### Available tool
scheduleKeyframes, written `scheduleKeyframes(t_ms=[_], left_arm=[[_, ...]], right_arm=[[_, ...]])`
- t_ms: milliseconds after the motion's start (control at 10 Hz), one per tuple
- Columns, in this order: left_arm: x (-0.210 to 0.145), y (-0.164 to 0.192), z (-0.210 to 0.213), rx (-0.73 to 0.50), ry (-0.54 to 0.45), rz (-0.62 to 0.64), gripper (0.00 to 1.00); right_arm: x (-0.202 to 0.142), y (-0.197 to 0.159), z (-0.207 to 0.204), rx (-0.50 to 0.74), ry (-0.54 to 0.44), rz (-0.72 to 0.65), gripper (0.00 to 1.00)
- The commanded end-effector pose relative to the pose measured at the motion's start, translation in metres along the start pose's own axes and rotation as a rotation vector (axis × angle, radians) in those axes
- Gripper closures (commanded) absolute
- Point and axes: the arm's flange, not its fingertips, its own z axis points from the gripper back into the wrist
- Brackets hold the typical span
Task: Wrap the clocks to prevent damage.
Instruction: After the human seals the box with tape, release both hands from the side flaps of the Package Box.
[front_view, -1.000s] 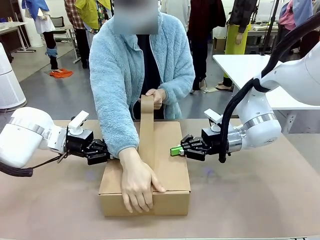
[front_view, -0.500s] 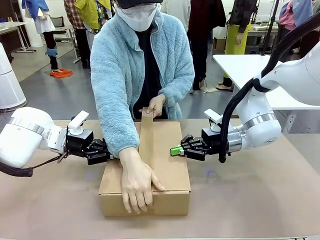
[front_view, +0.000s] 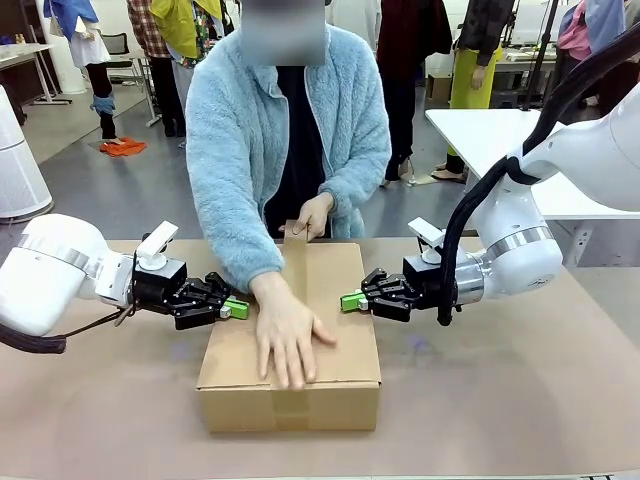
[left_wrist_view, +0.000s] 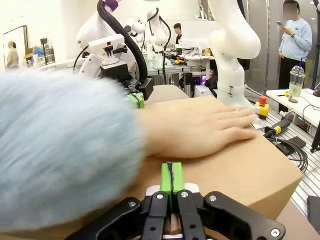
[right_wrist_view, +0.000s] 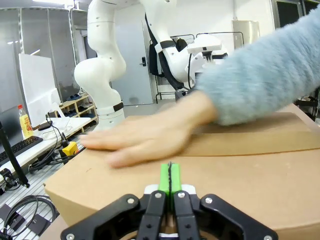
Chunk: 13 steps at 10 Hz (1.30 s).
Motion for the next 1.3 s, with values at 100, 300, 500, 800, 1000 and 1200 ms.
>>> scheduleKeyframes(t_ms=[100,300,500,800,1000,1200], left_arm=[[-0.0005,0.0005,-0.0002,0.001,0.011,0.008,1.00],[-0.0005,0.0005,-0.0002,0.001,0.011,0.008,1.00],[-0.0005,0.0005,-0.0002,0.001,0.011,0.008,1.00],[-0.0005,0.0005,-0.0002,0.001,0.011,0.008,1.00],[-0.0005,0.0005,-0.0002,0.001,0.011,0.008,1.00],[-0.0005,0.0005,-0.0002,0.001,0.011,0.008,1.00]], right_arm=[[-0.0021,0.0041,-0.0045,-0.025,0.006,0.001,0.99],[-0.0021,0.0041,-0.0045,-0.025,0.006,0.001,0.99],[-0.0021,0.0041,-0.0045,-0.025,0.006,0.001,0.99],[-0.0021,0.0041,-0.0045,-0.025,0.006,0.001,0.99],[-0.0021,0.0041,-0.0045,-0.025,0.006,0.001,0.99],[-0.0021,0.0041,-0.0045,-0.025,0.006,0.001,0.99]])
